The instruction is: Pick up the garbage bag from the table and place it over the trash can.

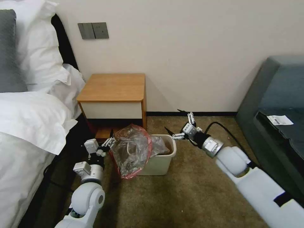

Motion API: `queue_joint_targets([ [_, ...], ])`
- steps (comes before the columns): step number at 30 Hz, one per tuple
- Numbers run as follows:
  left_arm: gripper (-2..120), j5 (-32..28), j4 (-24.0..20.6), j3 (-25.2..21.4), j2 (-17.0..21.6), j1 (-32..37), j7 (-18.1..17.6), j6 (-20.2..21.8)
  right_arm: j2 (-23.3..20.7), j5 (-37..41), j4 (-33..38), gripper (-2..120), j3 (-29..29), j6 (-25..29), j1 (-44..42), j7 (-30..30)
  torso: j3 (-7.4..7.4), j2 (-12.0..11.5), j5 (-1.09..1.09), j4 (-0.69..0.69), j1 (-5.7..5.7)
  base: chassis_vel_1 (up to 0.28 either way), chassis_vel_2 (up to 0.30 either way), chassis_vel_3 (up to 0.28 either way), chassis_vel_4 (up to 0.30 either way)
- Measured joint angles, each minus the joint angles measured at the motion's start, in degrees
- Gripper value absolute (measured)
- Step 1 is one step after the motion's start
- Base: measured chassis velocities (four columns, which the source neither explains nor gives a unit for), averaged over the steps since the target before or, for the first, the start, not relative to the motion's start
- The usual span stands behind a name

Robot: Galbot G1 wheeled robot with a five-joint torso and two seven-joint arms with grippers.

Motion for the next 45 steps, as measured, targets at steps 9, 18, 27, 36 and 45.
queue_joint_targets([
  [9,91,0.5,-10.4,2.7,0.9,2.6,-5.1,14.2,2.4,-0.1,-1.4,100,-0.3,0.9,1.1,0.5,0.0,0.0,0.0,-0.01,0.0,0.0,0.0,0.0,0.0],
  [18,100,-2.6,-13.3,2.6,-0.9,-1.2,-8.3,33.6,3.6,-0.3,-0.8,100,-0.3,1.6,0.3,3.3,0.0,0.0,0.0,0.0,0.0,0.0,0.0,0.0,0.0],
  [27,97,-6.4,-5.2,2.5,-3.0,-6.5,-7.7,35.9,3.7,-0.5,1.1,100,0.7,2.0,-1.6,4.0,0.0,0.0,0.0,-0.01,0.0,0.0,0.0,0.0,0.0],
  [36,96,-4.9,2.4,2.7,-3.8,-8.9,-6.1,33.9,3.8,-0.9,1.6,100,2.0,3.0,-3.9,4.1,0.0,0.0,0.01,-0.01,0.0,0.0,0.0,0.0,0.0],
  [45,96,-6.2,4.3,2.9,-4.4,-10.0,-5.5,33.7,3.9,-1.1,2.7,100,2.3,3.2,-4.7,4.1,0.0,0.0,0.01,-0.01,0.0,0.0,0.0,0.0,0.0],
])
